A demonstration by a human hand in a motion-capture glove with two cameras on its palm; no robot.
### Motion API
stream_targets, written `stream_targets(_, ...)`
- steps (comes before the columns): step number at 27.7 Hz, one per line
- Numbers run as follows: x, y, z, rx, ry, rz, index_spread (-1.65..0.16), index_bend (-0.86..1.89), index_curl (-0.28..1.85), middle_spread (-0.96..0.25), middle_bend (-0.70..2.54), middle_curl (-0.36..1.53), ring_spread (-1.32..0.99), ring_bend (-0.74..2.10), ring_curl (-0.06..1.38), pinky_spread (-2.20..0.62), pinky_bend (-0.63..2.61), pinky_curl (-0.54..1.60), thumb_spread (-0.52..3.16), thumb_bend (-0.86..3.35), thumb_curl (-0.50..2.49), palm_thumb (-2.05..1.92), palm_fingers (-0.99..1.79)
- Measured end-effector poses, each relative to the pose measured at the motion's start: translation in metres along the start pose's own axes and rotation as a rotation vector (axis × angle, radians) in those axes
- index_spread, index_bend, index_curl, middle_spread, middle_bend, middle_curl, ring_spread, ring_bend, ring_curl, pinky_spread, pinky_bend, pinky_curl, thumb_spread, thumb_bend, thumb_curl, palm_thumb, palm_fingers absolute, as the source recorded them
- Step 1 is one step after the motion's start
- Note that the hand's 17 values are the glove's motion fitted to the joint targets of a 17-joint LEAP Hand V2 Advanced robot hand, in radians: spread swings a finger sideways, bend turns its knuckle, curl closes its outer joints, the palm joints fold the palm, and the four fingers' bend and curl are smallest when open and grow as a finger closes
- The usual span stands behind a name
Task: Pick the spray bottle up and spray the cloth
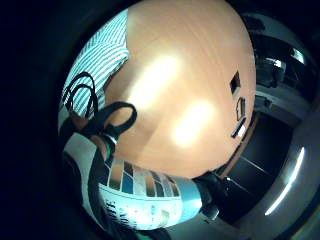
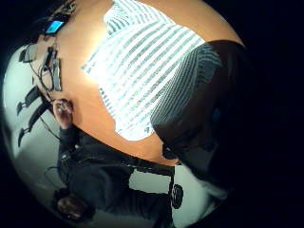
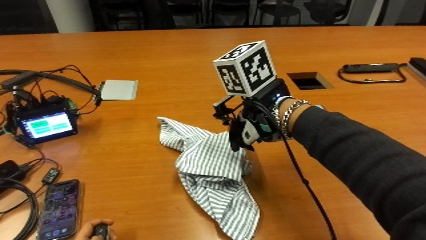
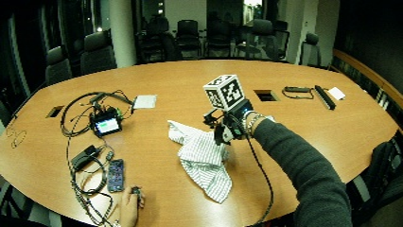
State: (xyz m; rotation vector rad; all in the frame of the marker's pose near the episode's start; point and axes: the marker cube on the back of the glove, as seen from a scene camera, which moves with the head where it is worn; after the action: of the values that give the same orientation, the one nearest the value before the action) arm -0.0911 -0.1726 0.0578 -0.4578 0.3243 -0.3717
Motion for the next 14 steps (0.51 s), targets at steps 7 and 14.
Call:
stream_targets(7,0.006,0.02,-0.028,0.125,-0.13,-0.021,-0.3,0.3,0.59,-0.26,0.47,0.49,-0.2,0.53,0.44,-0.25,0.44,0.37,0.38,-0.03,0.79,0.9,1.34)
stream_targets(14,0.022,0.075,-0.052,0.316,-0.389,-0.081,-0.3,0.3,0.59,-0.26,0.47,0.49,-0.2,0.53,0.44,-0.25,0.44,0.37,0.38,-0.03,0.79,0.9,1.34)
